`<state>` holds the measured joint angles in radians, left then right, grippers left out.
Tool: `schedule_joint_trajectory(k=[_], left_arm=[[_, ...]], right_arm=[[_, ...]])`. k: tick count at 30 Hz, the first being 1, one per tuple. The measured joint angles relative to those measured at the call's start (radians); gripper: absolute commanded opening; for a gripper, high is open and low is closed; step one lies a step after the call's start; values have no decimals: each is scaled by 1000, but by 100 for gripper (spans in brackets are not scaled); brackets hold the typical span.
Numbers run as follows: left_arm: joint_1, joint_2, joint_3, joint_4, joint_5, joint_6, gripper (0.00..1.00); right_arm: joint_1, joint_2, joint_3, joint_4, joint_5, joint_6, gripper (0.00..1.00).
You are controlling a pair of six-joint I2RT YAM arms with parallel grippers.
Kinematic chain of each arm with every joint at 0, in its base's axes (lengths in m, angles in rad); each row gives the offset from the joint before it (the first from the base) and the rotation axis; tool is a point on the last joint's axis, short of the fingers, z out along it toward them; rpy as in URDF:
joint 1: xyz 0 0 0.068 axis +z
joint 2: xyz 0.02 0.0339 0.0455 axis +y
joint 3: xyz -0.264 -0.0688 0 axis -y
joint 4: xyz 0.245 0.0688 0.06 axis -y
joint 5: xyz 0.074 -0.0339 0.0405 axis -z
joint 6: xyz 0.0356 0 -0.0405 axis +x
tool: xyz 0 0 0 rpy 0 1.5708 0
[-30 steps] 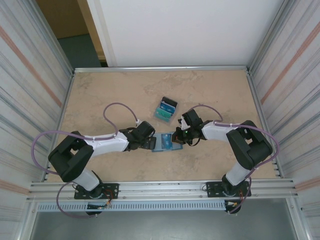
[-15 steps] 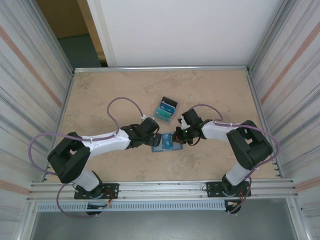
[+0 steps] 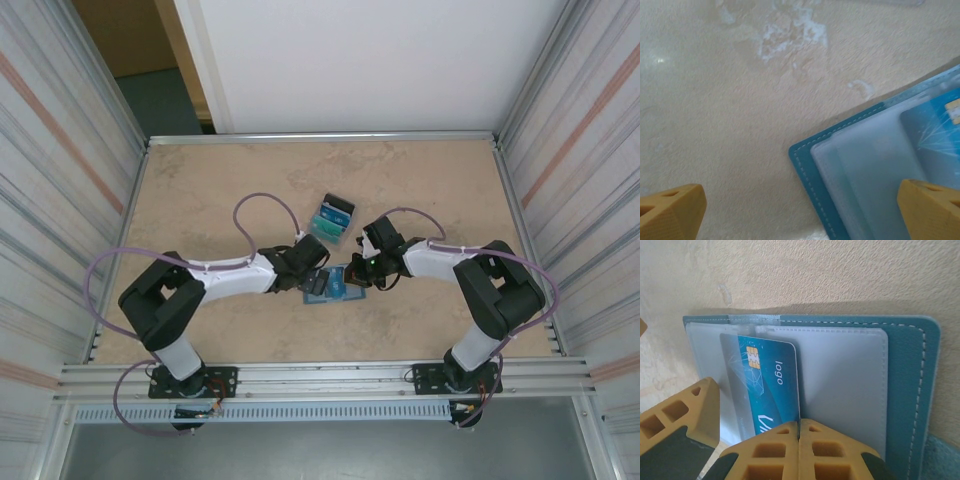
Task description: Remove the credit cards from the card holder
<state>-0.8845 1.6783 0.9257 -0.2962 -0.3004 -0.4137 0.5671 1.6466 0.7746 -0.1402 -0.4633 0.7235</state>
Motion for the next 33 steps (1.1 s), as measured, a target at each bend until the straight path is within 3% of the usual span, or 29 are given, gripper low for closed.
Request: schedule_joint_trajectory(k=[8, 15, 24, 30, 33], left_arm=[[-8, 18, 19, -19, -15, 10, 99], [-15, 18, 20, -22, -29, 10, 99], [-21, 24, 28, -37, -52, 11, 99], [-21, 26, 29, -37, -52, 10, 99], [-25, 26, 30, -37, -52, 10, 99]], right_arm=[[-14, -6, 0, -11, 0, -2, 0], [-32, -40, -12, 15, -14, 2, 13], [-44, -16, -61, 186, -128, 63, 19], [-44, 14, -64, 269, -175, 89, 19], [-44, 36, -64, 295, -189, 100, 14]])
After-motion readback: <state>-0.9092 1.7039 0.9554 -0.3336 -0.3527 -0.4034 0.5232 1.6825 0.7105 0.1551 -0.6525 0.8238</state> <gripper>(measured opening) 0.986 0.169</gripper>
